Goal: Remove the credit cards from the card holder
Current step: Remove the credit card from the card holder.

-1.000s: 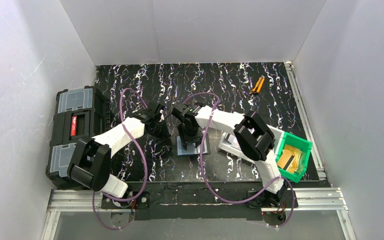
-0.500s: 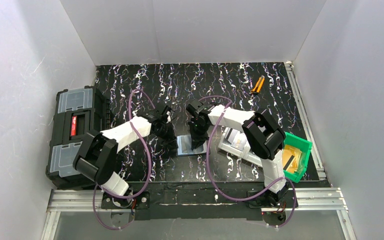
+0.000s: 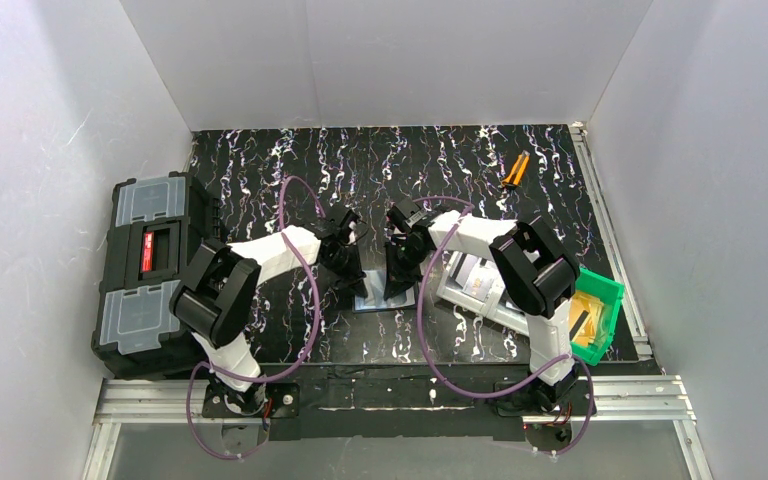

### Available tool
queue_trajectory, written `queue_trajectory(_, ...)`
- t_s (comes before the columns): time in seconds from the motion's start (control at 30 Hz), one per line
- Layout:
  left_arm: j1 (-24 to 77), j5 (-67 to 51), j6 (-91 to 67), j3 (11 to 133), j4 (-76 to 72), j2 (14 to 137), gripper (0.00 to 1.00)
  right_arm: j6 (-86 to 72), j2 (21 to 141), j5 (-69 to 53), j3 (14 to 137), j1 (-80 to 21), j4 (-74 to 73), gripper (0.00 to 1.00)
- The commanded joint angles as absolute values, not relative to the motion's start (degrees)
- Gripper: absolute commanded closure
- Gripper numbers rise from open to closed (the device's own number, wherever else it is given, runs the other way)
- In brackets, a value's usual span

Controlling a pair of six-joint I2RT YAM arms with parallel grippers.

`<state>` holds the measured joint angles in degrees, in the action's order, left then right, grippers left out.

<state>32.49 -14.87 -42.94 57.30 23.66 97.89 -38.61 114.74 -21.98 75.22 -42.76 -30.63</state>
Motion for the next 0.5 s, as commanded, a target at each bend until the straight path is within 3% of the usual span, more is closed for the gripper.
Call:
queue_trajectory(0.0, 34.2, -15.8, -43.9, 59.1, 20.7, 100.2, 0.93, -37.5, 116.0, -20.4, 73.1, -43.7, -29.9, 0.89)
queue_trajectory(0.27, 35.6, -15.3, -44.2, 60.1, 20.9, 101.9, 0.93, -36.6, 115.3, -20.1, 76.4, -43.4, -31.9, 0.86)
queue_trajectory(0.47, 35.6, -14.9, -45.8, 58.8, 19.3, 101.0, 0.93, -36.3, 110.7, -18.1, 77.4, -42.7, -34.2, 0.67)
